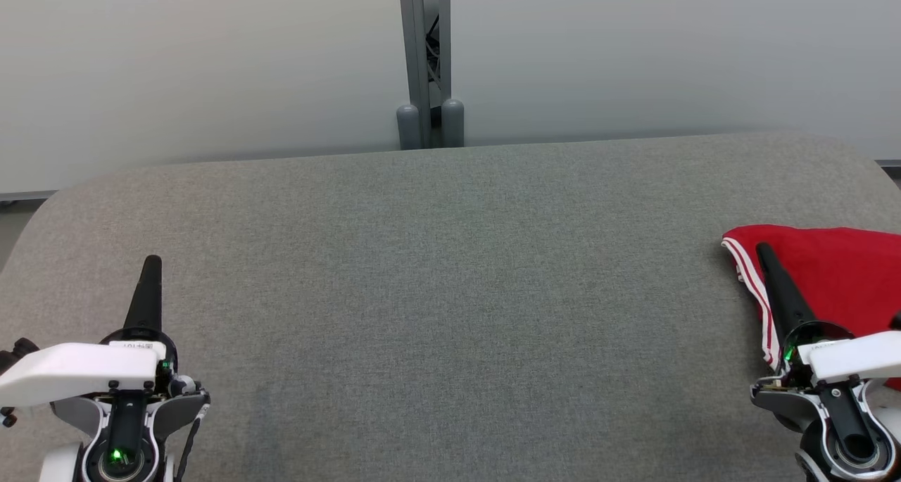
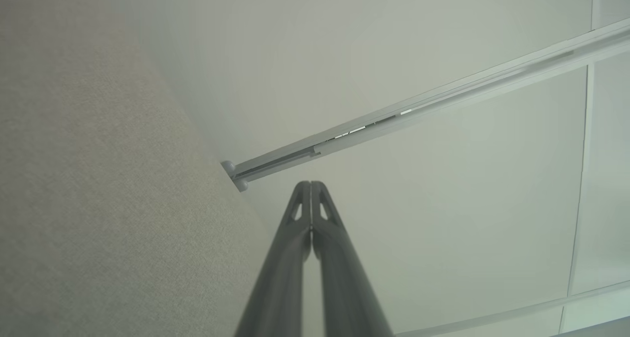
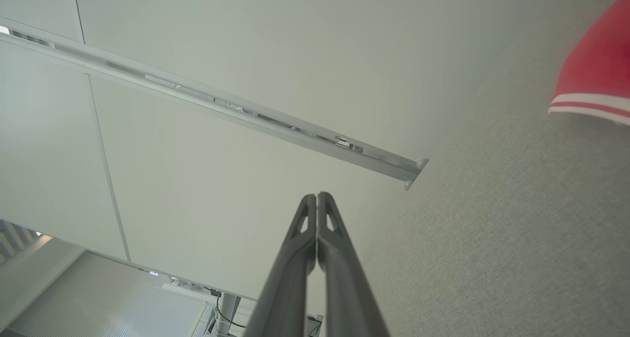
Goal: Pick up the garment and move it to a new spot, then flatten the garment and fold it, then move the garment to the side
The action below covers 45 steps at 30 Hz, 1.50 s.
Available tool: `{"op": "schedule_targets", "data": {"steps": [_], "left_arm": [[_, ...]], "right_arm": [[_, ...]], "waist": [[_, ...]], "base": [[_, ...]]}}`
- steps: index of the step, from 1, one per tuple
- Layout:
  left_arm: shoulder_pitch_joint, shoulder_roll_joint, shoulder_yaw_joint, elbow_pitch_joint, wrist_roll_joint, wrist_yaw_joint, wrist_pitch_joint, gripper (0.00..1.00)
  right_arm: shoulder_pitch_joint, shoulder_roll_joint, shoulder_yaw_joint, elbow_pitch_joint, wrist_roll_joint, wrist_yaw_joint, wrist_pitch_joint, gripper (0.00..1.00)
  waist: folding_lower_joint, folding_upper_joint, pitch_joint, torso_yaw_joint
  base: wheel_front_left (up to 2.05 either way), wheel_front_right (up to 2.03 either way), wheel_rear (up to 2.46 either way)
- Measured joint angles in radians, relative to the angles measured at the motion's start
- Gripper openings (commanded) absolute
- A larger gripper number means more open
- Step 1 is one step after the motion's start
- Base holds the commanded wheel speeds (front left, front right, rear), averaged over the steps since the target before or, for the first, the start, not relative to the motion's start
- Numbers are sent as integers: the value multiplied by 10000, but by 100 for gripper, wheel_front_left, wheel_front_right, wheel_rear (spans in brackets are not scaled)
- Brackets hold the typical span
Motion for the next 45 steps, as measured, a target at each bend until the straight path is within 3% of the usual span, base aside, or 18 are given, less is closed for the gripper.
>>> {"op": "schedule_targets", "data": {"steps": [45], "left_arm": [[-208, -577, 1074, -679, -2644, 165, 941, 0]], "right_arm": [[-833, -1032, 986, 491, 4431, 0, -445, 0]], "waist": [[0, 0, -105, 25]], "base": [[0, 0, 0]]}}
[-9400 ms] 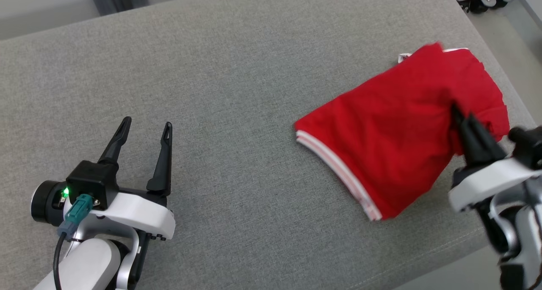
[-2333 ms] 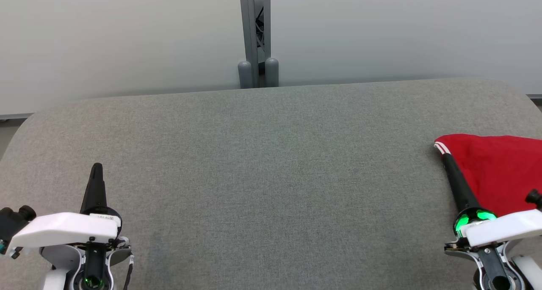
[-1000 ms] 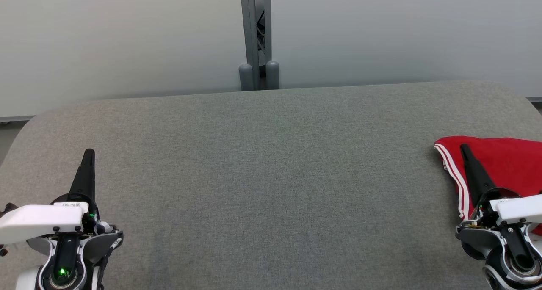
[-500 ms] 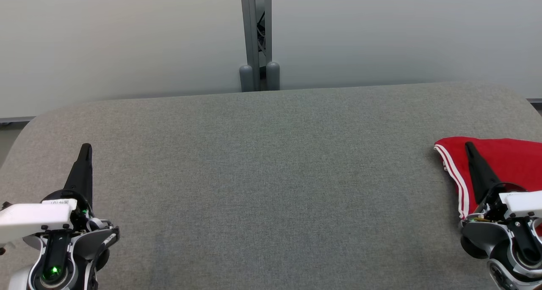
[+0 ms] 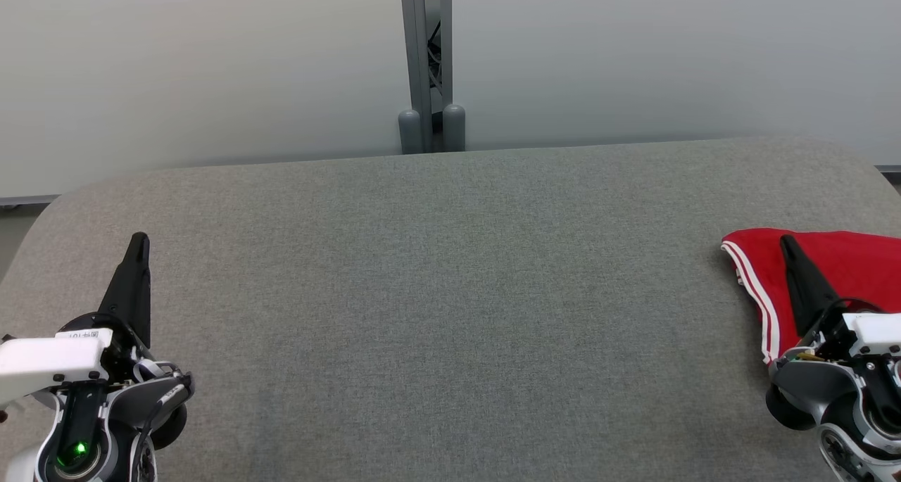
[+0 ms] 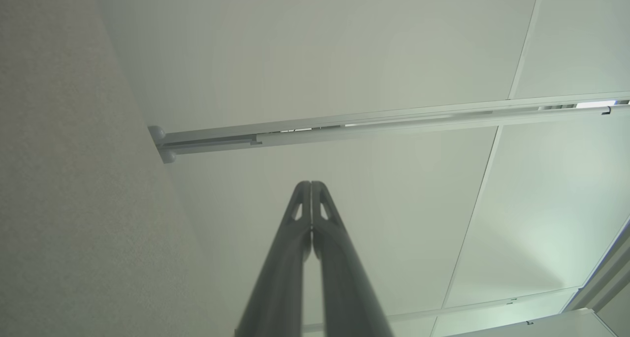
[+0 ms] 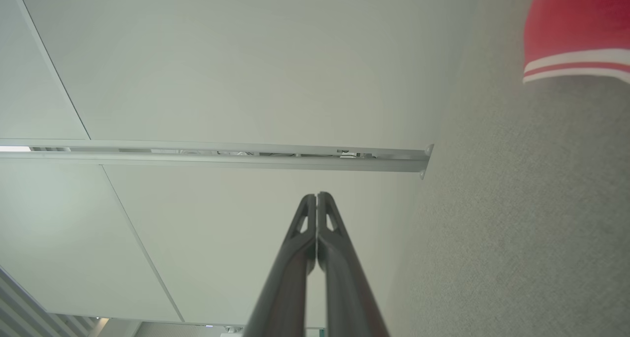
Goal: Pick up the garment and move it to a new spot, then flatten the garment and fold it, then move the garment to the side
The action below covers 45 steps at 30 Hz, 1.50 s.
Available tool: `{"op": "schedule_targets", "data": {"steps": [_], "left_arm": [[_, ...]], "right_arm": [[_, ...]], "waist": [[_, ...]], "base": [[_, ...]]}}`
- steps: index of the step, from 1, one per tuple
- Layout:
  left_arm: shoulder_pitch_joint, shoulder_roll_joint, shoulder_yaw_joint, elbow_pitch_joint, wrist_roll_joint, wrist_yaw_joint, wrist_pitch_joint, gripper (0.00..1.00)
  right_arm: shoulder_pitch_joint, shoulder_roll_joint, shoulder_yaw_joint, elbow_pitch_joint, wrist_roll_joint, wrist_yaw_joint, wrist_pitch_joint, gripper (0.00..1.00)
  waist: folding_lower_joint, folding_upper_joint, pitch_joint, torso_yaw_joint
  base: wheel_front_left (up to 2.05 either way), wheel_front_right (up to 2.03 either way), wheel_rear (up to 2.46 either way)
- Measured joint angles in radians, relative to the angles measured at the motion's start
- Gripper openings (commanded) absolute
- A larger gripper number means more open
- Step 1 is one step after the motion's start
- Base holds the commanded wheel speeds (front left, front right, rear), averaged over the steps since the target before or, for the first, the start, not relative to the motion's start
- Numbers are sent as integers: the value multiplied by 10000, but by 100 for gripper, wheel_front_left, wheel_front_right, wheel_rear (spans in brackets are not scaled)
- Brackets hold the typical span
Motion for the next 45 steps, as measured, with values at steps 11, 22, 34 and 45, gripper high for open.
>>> {"op": "schedule_targets", "data": {"steps": [11, 22, 34, 45], "left_arm": [[-6, -4, 4, -4, -12, 0, 0, 0], [-6, -4, 4, -4, -12, 2, 0, 0], [-6, -4, 4, -4, -12, 2, 2, 0], [-6, -4, 4, -4, -12, 2, 0, 0]], "right_arm": [[-29, -4, 4, 2, 17, 0, -8, 0], [-29, -4, 4, 2, 17, 0, -8, 0], [-29, -4, 4, 2, 17, 0, -8, 0], [-29, -4, 4, 4, 17, 0, -8, 0]], "waist": [[0, 0, 0, 0], [0, 0, 0, 0], [0, 0, 0, 0], [0, 0, 0, 0]], "base": [[0, 0, 0], [0, 0, 0], [0, 0, 0], [0, 0, 0]]}}
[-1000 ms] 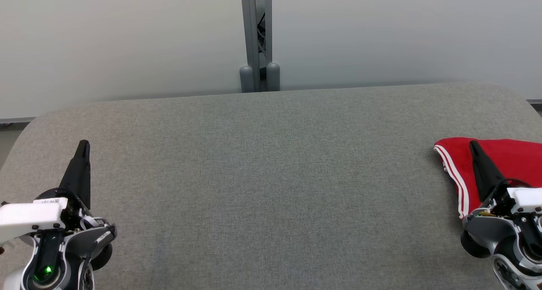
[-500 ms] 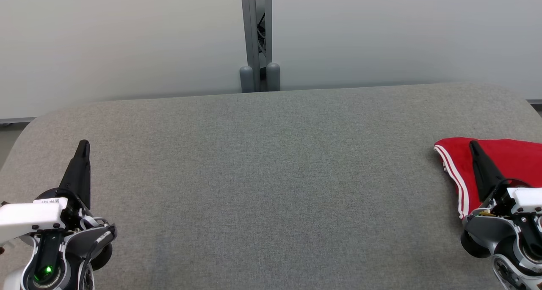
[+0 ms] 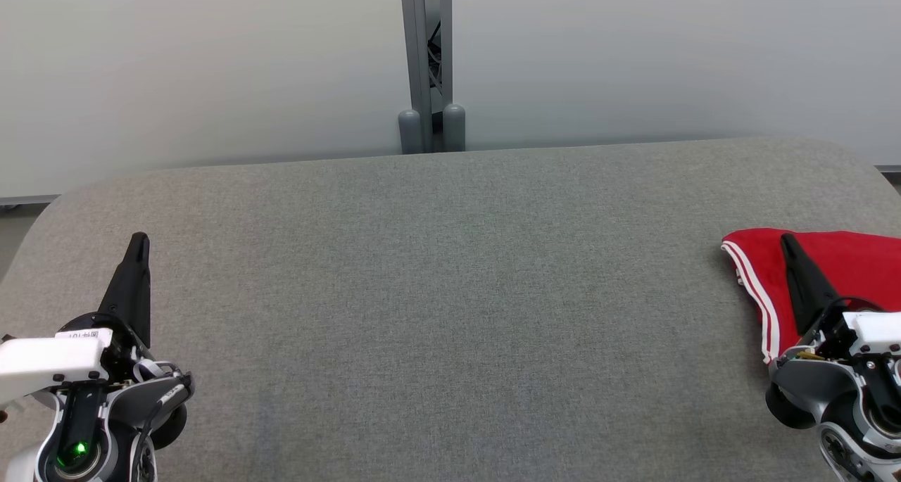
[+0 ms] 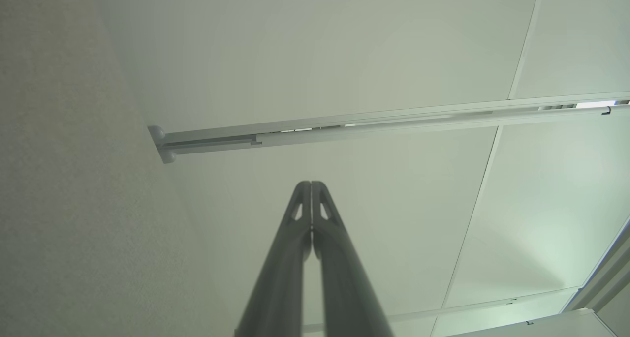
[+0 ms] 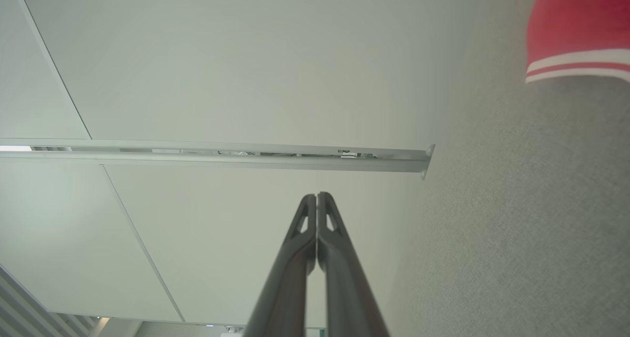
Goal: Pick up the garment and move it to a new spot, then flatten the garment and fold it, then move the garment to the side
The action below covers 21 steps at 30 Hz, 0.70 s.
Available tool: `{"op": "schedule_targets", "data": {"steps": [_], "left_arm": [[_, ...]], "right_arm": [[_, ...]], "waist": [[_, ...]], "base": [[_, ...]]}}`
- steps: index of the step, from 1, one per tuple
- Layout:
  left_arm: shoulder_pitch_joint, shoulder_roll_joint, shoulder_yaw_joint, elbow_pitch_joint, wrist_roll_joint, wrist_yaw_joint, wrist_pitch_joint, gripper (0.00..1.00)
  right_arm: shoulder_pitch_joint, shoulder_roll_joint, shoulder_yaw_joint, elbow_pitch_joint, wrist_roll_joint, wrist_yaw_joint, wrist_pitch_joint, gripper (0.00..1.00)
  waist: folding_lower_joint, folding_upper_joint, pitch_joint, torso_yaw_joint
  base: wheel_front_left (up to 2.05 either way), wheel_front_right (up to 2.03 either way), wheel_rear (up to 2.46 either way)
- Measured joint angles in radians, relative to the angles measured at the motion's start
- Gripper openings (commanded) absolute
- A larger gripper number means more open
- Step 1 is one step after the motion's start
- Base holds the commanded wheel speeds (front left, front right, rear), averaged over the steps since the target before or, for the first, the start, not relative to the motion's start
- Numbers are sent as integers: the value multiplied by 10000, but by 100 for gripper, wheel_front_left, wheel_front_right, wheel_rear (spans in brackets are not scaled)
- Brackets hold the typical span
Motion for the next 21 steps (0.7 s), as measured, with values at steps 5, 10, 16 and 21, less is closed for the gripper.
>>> {"op": "schedule_targets", "data": {"steps": [5, 10, 16, 21], "left_arm": [[-1, 0, 0, 0, 0, 0, 2, 0], [-1, 0, 0, 0, 0, 0, 2, 0], [-1, 0, 0, 0, 0, 0, 0, 0], [-1, 0, 0, 0, 0, 0, 0, 0]], "right_arm": [[0, 0, 0, 0, 0, 0, 0, 0], [0, 0, 0, 0, 0, 0, 0, 0], [0, 0, 0, 0, 0, 0, 0, 0], [0, 0, 0, 0, 0, 0, 0, 0]], "waist": [[0, 0, 0, 0], [0, 0, 0, 0], [0, 0, 0, 0], [0, 0, 0, 0]], "base": [[0, 0, 0], [0, 0, 0], [0, 0, 0], [0, 0, 0]]}}
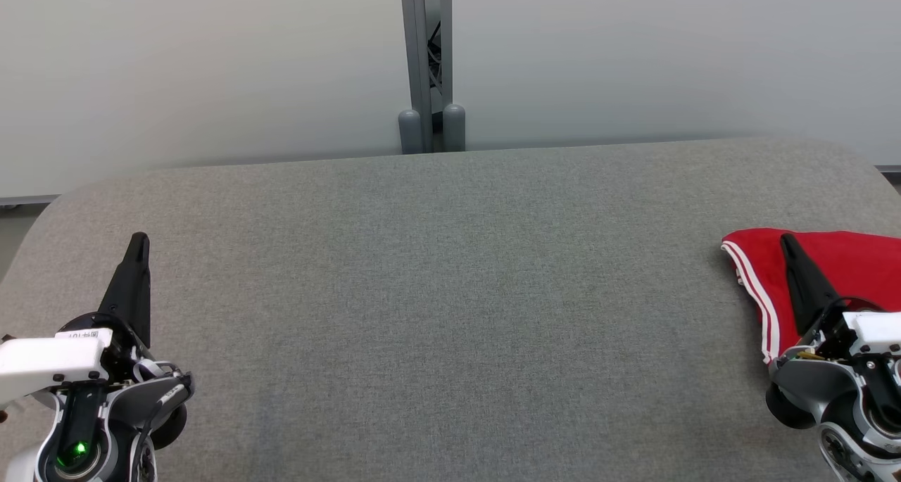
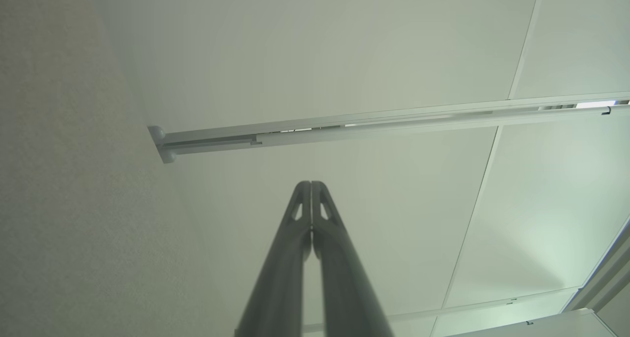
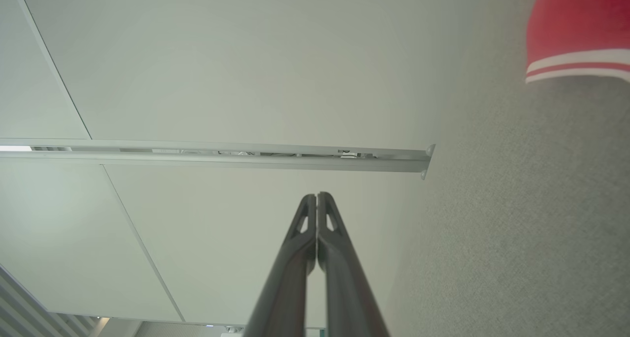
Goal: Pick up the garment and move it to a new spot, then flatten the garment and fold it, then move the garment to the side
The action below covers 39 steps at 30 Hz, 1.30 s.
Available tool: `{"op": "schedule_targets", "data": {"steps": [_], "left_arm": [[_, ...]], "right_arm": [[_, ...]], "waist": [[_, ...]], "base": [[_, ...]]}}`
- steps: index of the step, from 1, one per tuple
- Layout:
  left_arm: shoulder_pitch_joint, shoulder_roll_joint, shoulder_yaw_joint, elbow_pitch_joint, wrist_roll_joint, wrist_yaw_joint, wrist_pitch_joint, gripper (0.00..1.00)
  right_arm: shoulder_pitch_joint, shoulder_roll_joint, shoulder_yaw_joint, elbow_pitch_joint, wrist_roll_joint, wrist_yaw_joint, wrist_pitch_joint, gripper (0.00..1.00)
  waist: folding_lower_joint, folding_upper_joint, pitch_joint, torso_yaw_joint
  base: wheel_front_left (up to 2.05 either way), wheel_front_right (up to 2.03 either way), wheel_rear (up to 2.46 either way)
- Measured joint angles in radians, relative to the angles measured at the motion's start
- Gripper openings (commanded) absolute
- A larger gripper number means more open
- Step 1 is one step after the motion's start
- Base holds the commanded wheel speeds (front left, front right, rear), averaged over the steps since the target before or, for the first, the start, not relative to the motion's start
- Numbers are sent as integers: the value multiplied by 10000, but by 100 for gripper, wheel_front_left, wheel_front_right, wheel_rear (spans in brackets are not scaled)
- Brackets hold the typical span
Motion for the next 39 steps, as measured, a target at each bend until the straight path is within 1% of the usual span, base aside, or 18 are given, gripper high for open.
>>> {"op": "schedule_targets", "data": {"steps": [39], "left_arm": [[0, 0, 0, -2, 0, 0, 2, 0]], "right_arm": [[0, 0, 0, 0, 0, 0, 0, 0]], "waist": [[0, 0, 0, 0]], "base": [[0, 0, 0]]}}
